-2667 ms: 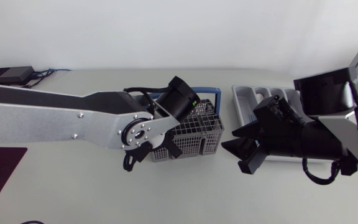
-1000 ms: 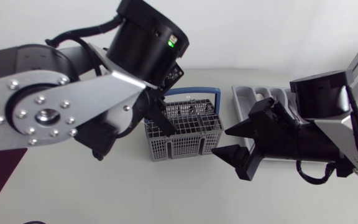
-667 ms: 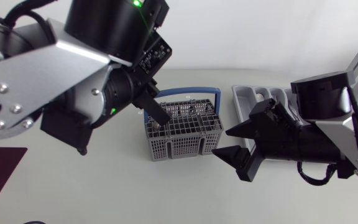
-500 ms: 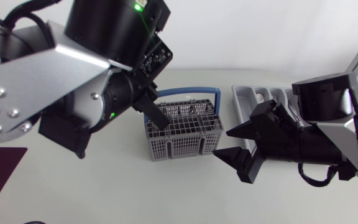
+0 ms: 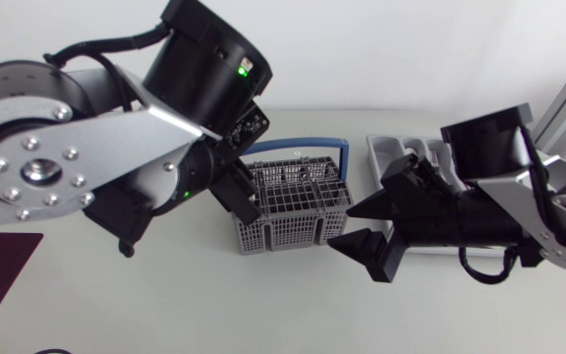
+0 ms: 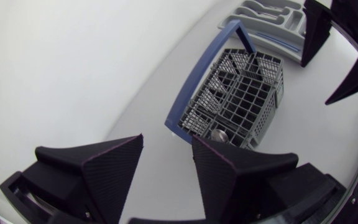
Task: Unload the cutlery basket into the drawer organizer.
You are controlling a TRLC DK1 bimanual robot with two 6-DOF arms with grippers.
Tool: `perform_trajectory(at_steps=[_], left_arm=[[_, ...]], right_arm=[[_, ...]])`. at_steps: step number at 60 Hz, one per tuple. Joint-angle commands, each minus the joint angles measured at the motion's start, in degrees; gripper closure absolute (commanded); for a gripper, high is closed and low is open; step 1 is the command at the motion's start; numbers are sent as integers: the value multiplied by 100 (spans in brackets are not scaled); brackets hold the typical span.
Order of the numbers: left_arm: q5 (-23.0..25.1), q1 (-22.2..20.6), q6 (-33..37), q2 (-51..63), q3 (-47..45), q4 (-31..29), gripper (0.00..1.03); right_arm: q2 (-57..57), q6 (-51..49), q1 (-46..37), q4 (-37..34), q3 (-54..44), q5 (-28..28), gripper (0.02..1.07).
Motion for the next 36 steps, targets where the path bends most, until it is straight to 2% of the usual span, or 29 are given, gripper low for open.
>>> perform_trajectory(at_steps=[1, 10, 18, 24, 31, 36], left_arm=[[286, 231, -111, -226, -382, 66, 22], [848, 662, 100, -657, -971, 541, 19], [1244, 987, 399, -982, -1498, 1042, 12], [1762, 1312, 539, -1087, -1806, 1262, 9], [2158, 1620, 715, -1158, -2096, 1569, 8], [2659, 1936, 785, -1184, -2210, 1683, 8]], right_arm=[[459, 229, -36, -45, 464, -183, 20], [1294, 695, -18, -80, 1176, -544, 20], [1874, 1099, 43, -168, 1738, -649, 20], [2270, 1336, 96, -265, 2134, -843, 20], [2691, 1565, 210, -423, 2538, -974, 20], [2850, 1793, 342, -423, 2722, -983, 20]])
